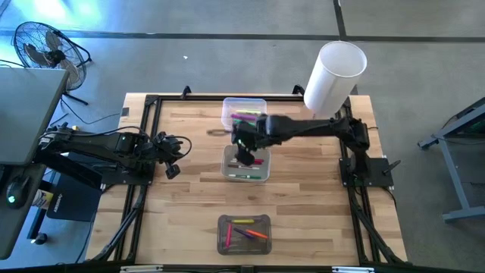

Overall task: Pick & Place Markers
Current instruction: Return to Home Position

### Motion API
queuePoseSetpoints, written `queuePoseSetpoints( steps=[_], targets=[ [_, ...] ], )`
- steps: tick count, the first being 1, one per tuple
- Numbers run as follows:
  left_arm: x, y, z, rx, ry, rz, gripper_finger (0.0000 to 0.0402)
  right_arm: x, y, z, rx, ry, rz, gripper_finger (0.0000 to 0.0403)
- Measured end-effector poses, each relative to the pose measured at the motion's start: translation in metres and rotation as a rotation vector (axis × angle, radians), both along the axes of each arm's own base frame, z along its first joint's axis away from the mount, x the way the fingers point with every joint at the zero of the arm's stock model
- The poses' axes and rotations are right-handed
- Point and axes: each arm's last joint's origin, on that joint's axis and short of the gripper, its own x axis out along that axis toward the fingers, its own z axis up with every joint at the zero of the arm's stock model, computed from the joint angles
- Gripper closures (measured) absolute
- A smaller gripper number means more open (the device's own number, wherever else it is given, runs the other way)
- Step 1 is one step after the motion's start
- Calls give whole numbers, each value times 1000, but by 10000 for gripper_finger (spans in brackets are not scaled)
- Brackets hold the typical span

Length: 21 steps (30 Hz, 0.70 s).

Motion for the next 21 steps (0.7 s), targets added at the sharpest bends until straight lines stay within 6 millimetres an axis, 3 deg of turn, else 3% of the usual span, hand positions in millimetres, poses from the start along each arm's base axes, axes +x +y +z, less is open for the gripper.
queuePoseSetpoints(
  steps=[8,15,18,21],
  targets=[
    [0,0,0,-6,0,-5,401,-41,48,-26,66,-142,-27,394],
    [3,-1,2,-11,-36,-4,401,-116,64,-47,99,-248,35,399],
    [5,-1,4,-13,-65,-4,401,-154,64,-63,152,-196,98,401],
    [7,-1,6,-16,-99,-4,401,-179,60,-75,204,-270,57,402]
  ],
)
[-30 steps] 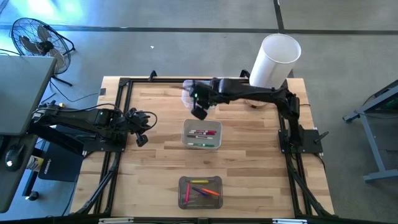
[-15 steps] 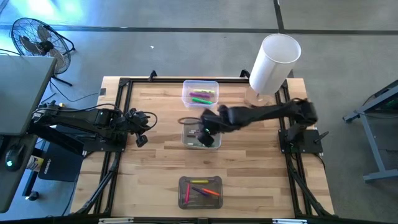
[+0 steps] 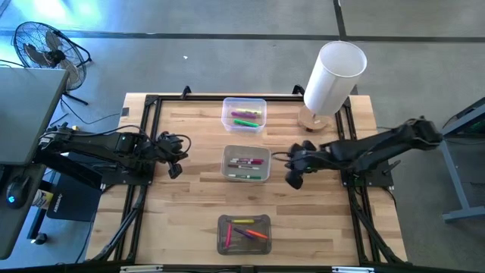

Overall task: Pick & Place Markers
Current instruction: Return to Home Position

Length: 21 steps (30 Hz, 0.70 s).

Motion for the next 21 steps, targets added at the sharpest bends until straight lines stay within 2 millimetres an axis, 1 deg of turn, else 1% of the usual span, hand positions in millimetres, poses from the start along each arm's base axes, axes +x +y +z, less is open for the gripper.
queuePoseSetpoints(
  steps=[2,5,10,15,21],
  targets=[
    [1,0,1,-2,-14,0,401,-14,-2,-10,-2,-67,16,401],
    [3,0,3,-6,-48,-1,401,-34,-2,-28,-55,-149,123,402],
    [4,0,3,-6,-51,-1,401,-67,-8,-52,-69,-275,135,402],
    [3,0,4,16,-50,2,401,-90,-12,-64,-88,-388,152,402],
    [7,-2,7,-7,-91,-41,401,-109,-16,-76,-100,-523,184,403]
  ],
)
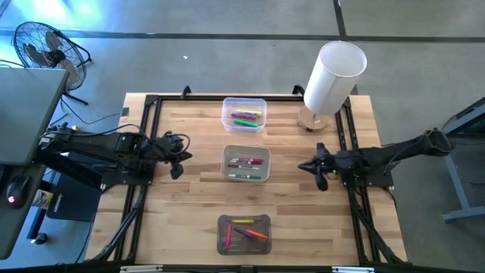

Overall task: Pick & Place Markers
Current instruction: Return to Home Position

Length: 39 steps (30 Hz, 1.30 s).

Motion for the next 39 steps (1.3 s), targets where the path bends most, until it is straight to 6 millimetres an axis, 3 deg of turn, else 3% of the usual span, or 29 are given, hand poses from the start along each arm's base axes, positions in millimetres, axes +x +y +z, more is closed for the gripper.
queuePoseSetpoints(
  steps=[3,8,16,20,28,39],
  targets=[
    [3,0,4,22,-51,-15,401,-6,-1,-3,13,-103,21,403],
    [11,-1,14,65,-162,-66,401,-11,-4,10,-67,-247,40,403],
    [18,-2,13,92,-178,-90,401,-22,-7,24,-118,-407,58,403],
    [20,-3,-4,76,-223,-116,401,-25,-8,27,-143,-437,56,403],
    [6,-3,-37,36,-349,-155,401,-25,-7,27,-95,-417,82,403],
    [-21,-1,-54,81,-517,-195,401,-24,-7,27,-67,-417,58,402]
  ],
)
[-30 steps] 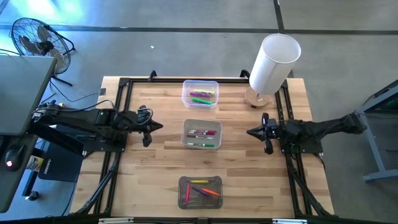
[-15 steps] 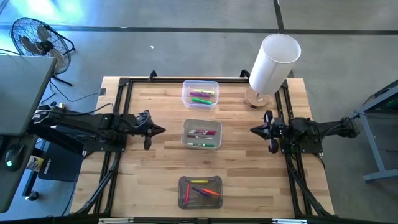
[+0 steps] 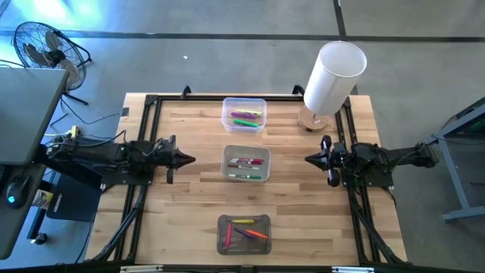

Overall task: Pick & Place Markers
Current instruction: Return to Home Position

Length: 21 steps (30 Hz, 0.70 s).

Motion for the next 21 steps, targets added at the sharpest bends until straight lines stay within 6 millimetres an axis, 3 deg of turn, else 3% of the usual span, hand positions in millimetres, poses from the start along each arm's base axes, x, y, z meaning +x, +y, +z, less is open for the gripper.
queuePoseSetpoints(
  steps=[4,10,21],
  targets=[
    [-8,-1,-3,40,-75,-77,401,0,0,0,0,-1,0,402],
    [-17,-7,-7,88,-191,-323,401,0,0,0,0,0,0,402],
    [-15,-3,-11,192,-160,-176,401,0,0,0,0,-3,0,402]
  ],
)
